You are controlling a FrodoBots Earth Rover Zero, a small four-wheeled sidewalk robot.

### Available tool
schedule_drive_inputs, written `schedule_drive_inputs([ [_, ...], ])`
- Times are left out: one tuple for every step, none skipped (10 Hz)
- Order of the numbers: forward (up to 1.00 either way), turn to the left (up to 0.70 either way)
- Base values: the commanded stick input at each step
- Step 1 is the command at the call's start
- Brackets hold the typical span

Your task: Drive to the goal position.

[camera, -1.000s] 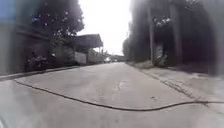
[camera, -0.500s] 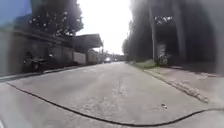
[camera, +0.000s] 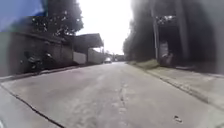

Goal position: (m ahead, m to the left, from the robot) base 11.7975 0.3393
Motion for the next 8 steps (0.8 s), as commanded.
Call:
schedule_drive_inputs([
  [0.70,0.00],
  [0.70,0.00],
  [0.70,0.00],
  [0.70,0.00],
  [0.70,0.00],
  [0.70,0.00],
  [0.70,0.00],
  [0.70,0.00],
])
